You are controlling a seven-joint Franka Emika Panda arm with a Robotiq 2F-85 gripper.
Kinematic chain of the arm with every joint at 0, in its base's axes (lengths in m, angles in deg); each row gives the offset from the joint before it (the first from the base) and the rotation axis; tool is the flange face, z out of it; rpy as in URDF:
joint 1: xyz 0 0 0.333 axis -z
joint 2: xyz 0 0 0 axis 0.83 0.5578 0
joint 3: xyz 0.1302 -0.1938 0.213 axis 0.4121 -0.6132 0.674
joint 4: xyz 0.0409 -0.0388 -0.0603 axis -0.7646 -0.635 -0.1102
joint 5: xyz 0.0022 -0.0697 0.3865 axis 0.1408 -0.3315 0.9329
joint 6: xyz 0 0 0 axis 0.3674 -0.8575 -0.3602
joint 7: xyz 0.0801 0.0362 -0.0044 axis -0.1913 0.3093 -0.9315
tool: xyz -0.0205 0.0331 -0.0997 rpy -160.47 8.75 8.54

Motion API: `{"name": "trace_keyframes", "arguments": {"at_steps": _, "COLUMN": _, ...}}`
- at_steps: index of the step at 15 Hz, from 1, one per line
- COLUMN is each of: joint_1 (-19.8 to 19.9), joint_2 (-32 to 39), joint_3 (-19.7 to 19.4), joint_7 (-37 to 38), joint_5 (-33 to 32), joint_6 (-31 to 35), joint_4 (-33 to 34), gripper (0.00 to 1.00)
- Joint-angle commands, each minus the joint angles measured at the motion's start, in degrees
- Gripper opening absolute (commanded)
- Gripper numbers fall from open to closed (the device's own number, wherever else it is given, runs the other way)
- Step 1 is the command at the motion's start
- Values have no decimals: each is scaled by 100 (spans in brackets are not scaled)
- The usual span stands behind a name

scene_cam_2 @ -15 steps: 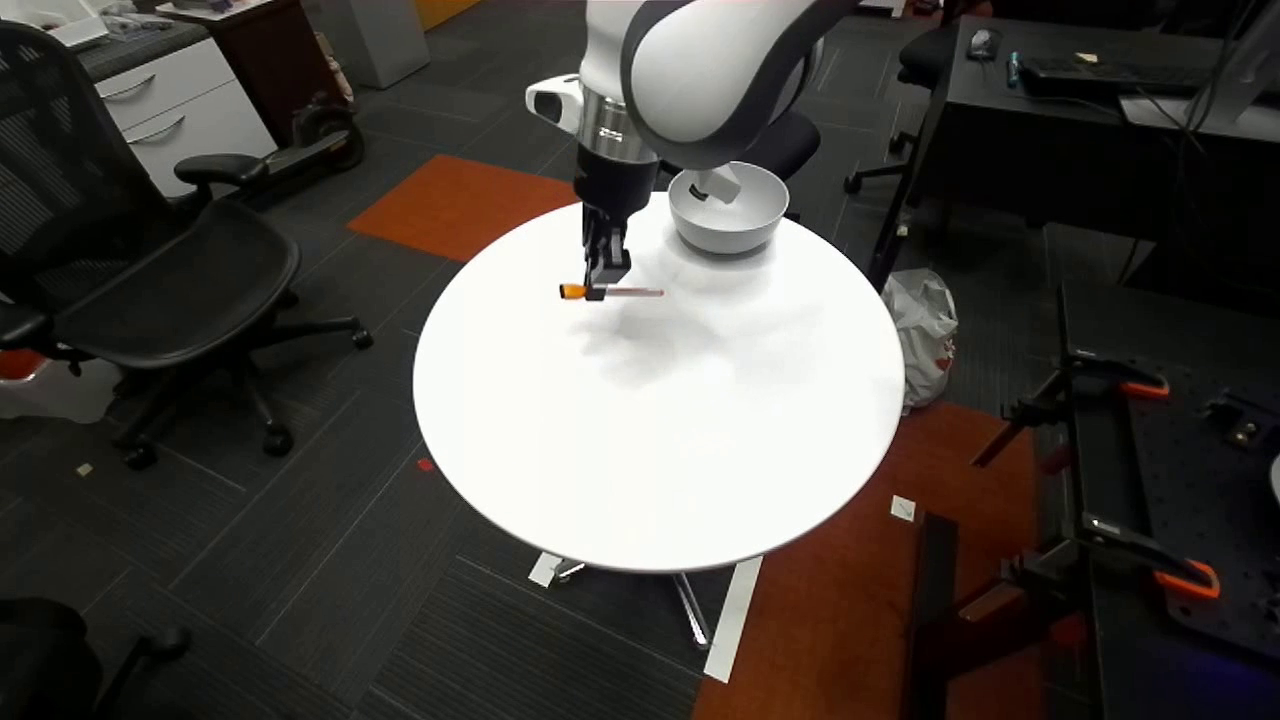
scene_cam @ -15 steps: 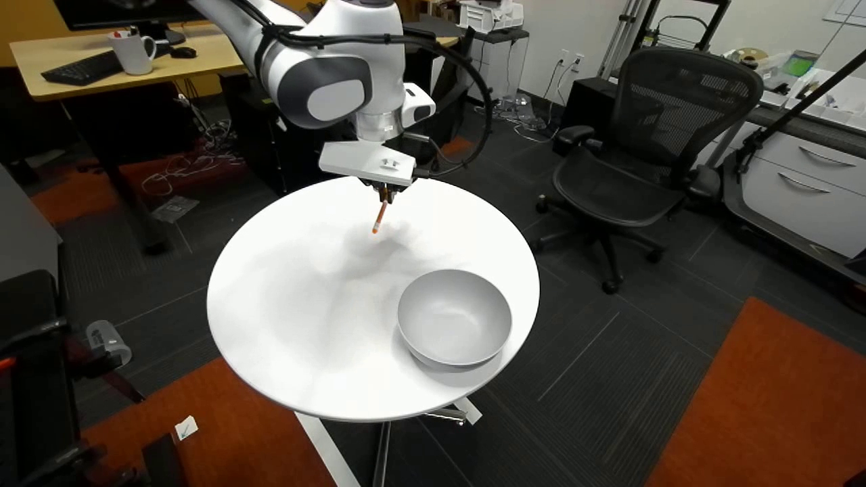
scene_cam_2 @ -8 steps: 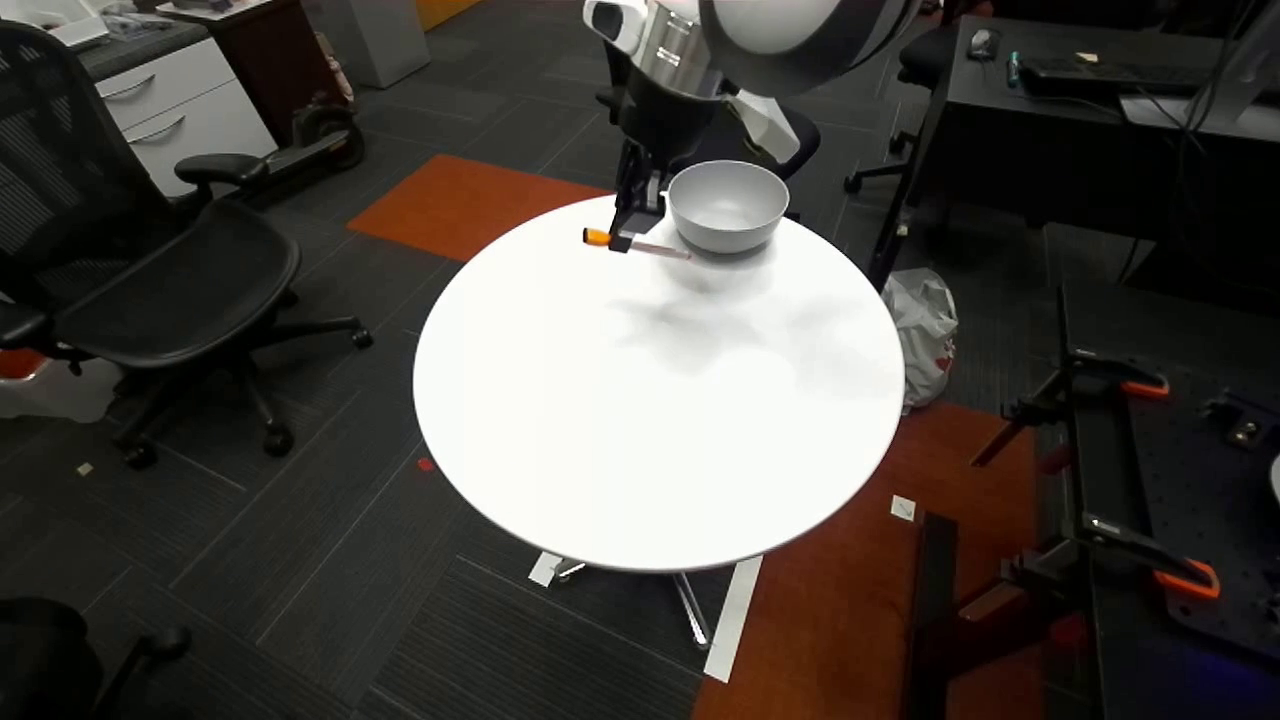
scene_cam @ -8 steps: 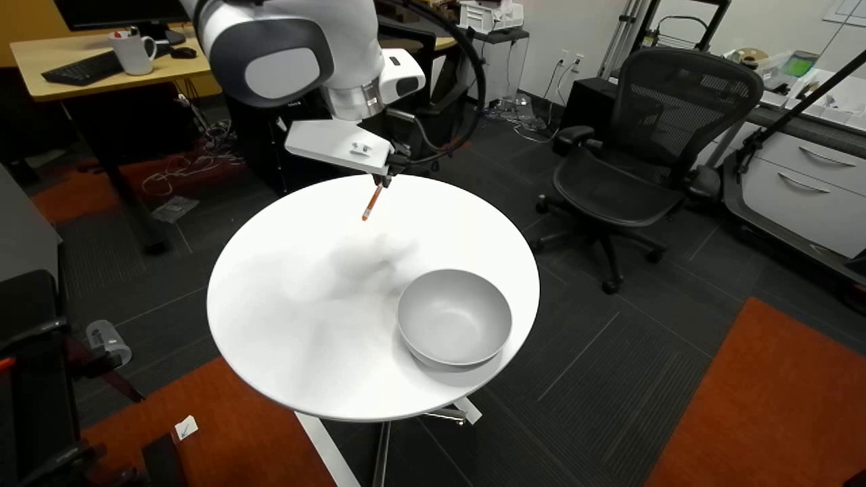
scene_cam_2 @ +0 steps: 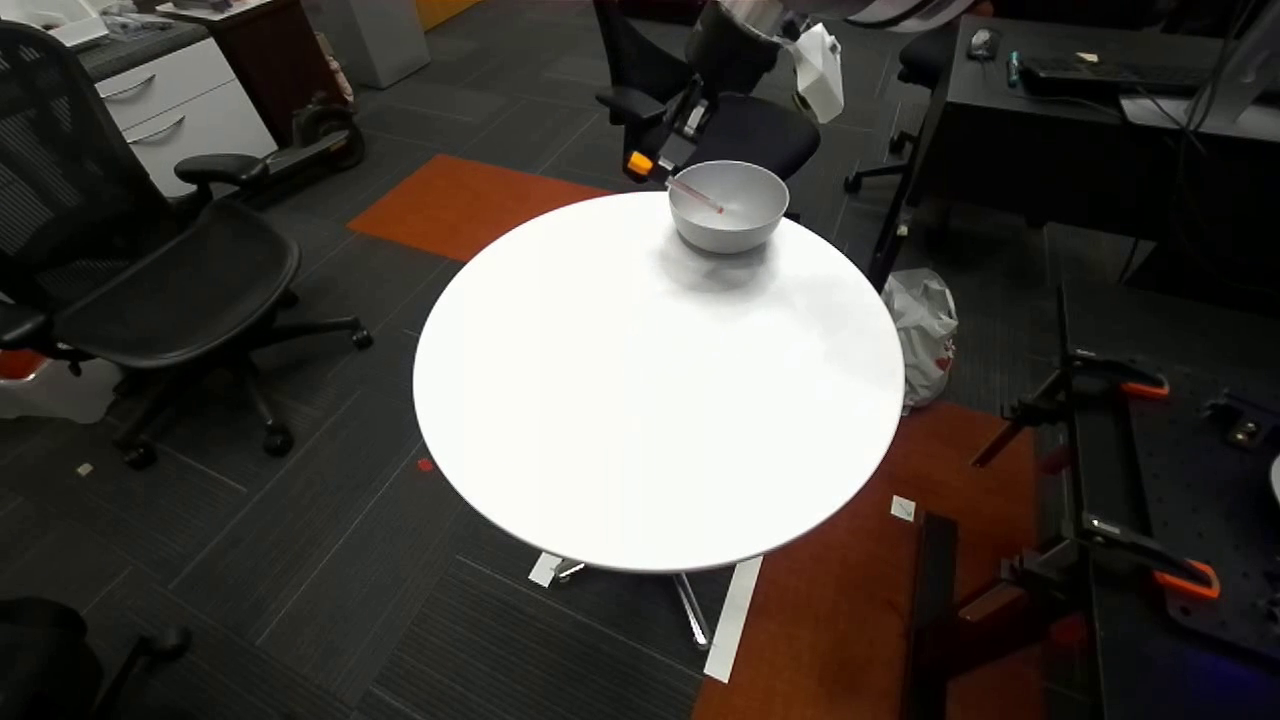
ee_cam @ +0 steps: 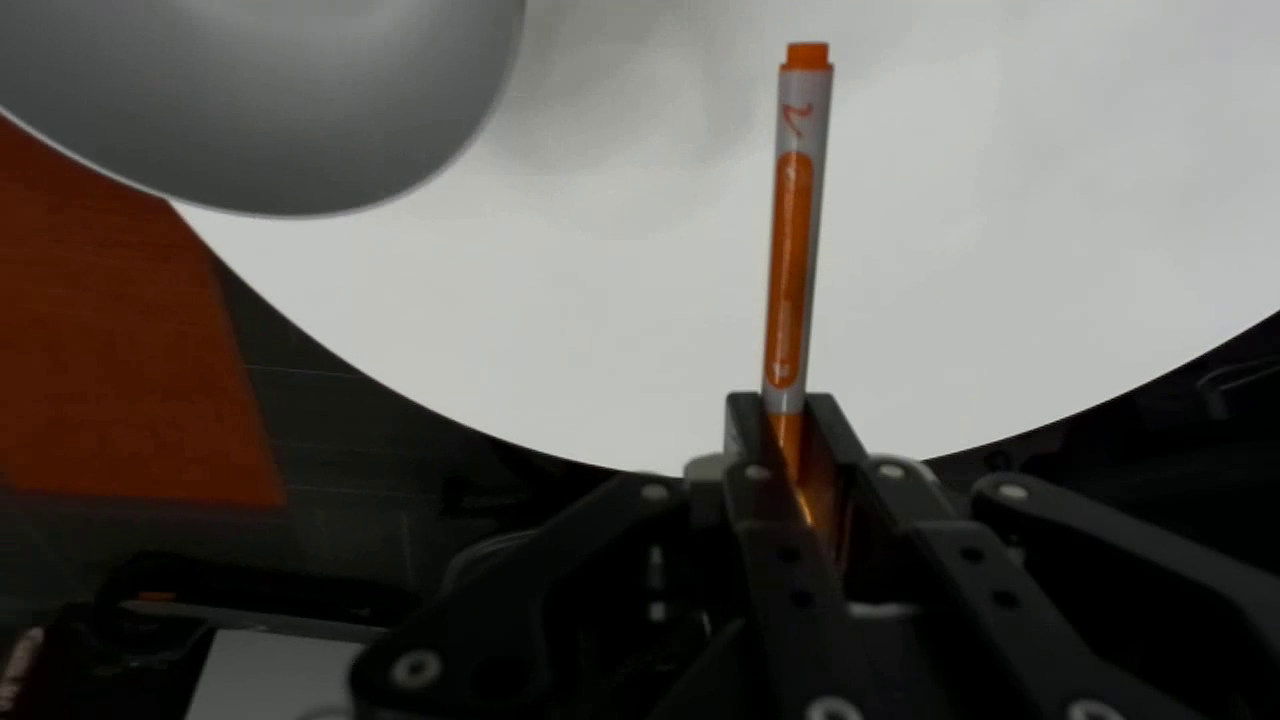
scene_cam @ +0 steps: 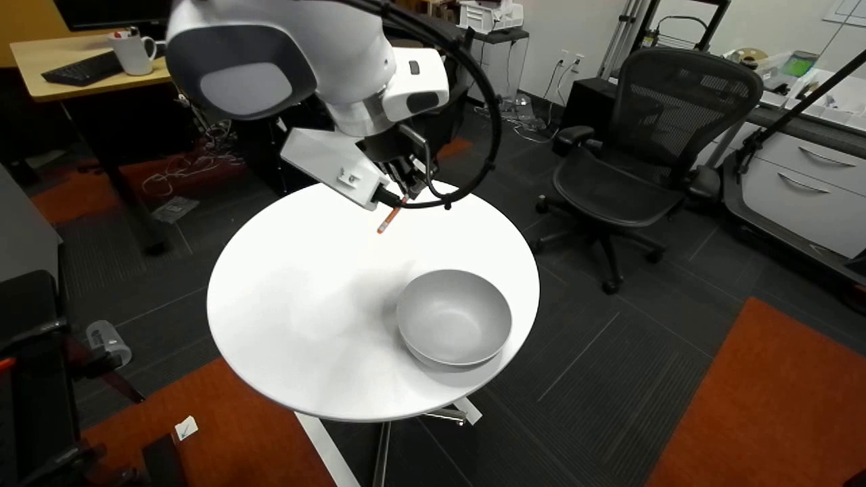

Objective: Put the thing on the table inside the bowl

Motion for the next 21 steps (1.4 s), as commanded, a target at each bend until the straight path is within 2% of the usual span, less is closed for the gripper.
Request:
{"name": "trace_keyframes", "arguments": {"at_steps": 1, "joint_1": 286, "joint_2": -120, "joint_3": 69, "joint_7": 2, "joint_5": 419, "joint_6": 310, "joint_4": -133, "gripper": 3}}
{"name": "trace_keyframes", "arguments": {"at_steps": 7, "joint_1": 704, "joint_2": 24, "joint_3": -17, "joint_7": -20, "joint_5": 633, "joint_6": 101, "joint_4": 116, "gripper": 3}}
{"name": "trace_keyframes", "arguments": {"at_steps": 13, "joint_1": 1021, "joint_2": 250, "joint_3": -39, "joint_7": 18, "joint_5": 602, "joint_6": -410, "joint_4": 412, "gripper": 3}}
{"name": "trace_keyframes", "arguments": {"at_steps": 14, "joint_1": 1055, "joint_2": 278, "joint_3": -38, "joint_7": 38, "joint_5": 605, "joint_6": -481, "joint_4": 451, "gripper": 37}}
{"name": "trace_keyframes", "arguments": {"at_steps": 15, "joint_1": 1069, "joint_2": 306, "joint_3": -41, "joint_7": 52, "joint_5": 598, "joint_6": -510, "joint_4": 479, "gripper": 38}}
{"name": "trace_keyframes", "arguments": {"at_steps": 21, "joint_1": 1109, "joint_2": 382, "joint_3": -31, "joint_7": 88, "joint_5": 600, "joint_6": -543, "joint_4": 557, "gripper": 82}}
